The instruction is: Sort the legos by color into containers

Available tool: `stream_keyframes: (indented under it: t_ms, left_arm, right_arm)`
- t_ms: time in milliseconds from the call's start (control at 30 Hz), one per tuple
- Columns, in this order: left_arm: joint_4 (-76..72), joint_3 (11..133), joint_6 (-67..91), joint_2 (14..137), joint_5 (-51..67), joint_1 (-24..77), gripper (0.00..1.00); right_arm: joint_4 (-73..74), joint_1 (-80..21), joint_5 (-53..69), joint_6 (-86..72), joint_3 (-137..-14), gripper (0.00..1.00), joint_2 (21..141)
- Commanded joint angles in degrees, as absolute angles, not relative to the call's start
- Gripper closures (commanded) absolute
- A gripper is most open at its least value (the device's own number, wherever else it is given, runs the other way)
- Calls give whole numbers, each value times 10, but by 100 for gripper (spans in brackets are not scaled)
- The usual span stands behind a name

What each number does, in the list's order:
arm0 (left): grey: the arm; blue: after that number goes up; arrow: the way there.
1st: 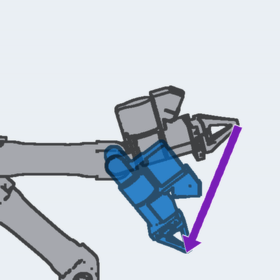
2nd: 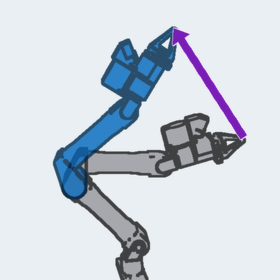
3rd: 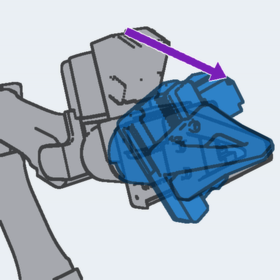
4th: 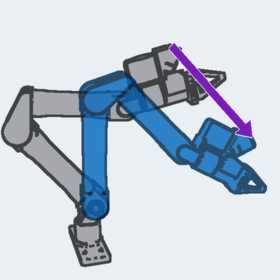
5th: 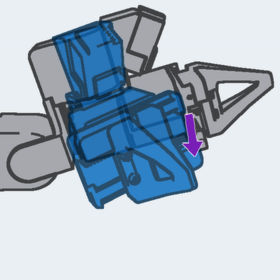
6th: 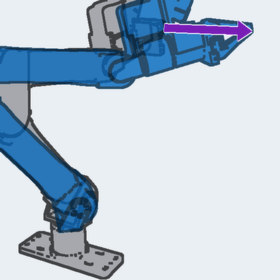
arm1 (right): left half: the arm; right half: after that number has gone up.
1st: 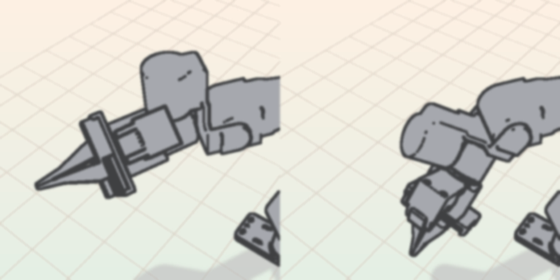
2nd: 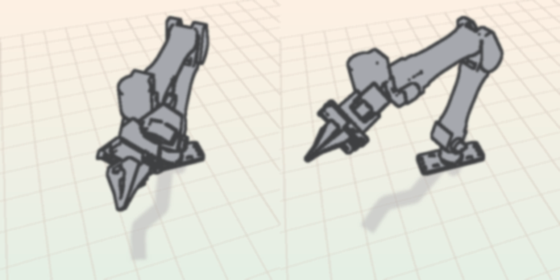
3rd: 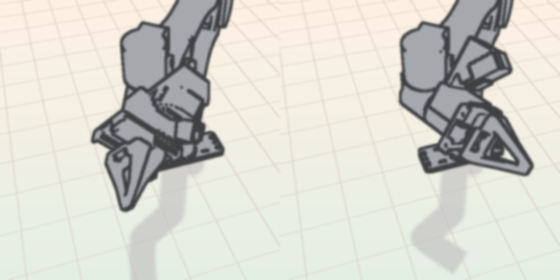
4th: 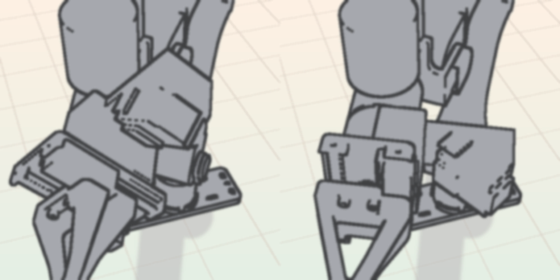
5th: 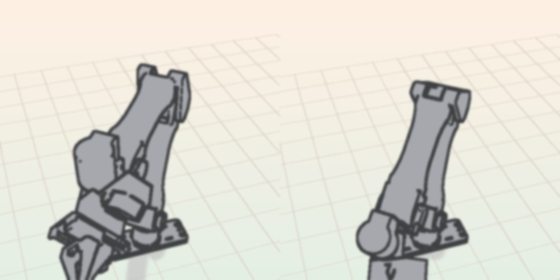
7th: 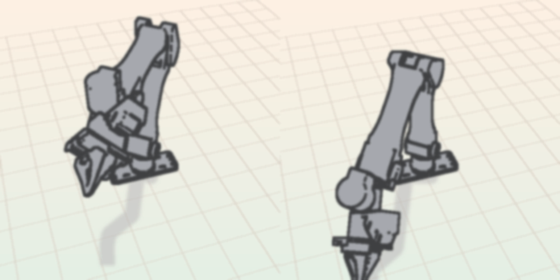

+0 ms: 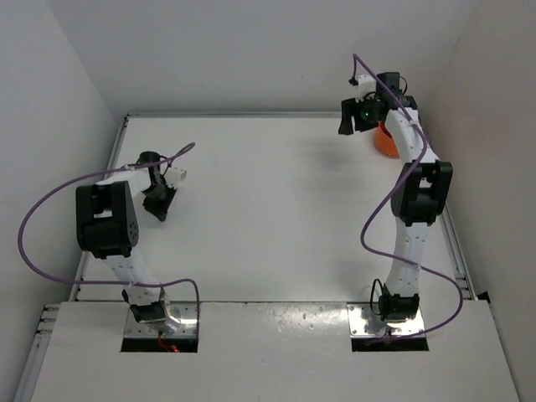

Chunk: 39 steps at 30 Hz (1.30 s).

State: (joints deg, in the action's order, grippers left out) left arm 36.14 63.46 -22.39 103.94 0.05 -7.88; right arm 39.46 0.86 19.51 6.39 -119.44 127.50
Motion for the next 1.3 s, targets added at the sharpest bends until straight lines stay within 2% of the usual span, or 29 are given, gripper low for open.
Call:
stream_keyframes:
  t_ms: [0,167,200,333,433,500,600,833,1000,1267]
  left_arm:
    - [367,632,-229,1032,141,-96,100]
    - [381,718,-139,995,360,-88,100]
    - [381,733,-121,1000,424,-83,100]
    - [381,796,-27,1030,544,-56,100]
    - [351,814,49,1038,600,-50,100]
    - [323,814,93,1038,628,-45,100]
    - [296,803,131,1032,672,-26,100]
    - [233,775,201,1027,715,1,100]
    - [210,758,213,1015,729,8,100]
    - [194,741,224,999,729,8,100]
  right_arm:
    - [396,-1,318,63,-1167,39,1232]
    - [372,-39,545,52,-1087,44,1211]
    - [351,-51,560,46,-1069,44,1193]
    - [100,-125,546,17,-870,43,1102]
    - [60,-166,541,54,-859,40,1096]
    - [41,-182,535,59,-859,37,1103]
    - [-39,-220,523,59,-803,25,1083]
    - [-183,-284,462,54,-770,25,1083]
    - [-261,-320,428,64,-757,31,1089]
    - [-244,-344,464,92,-780,32,1100]
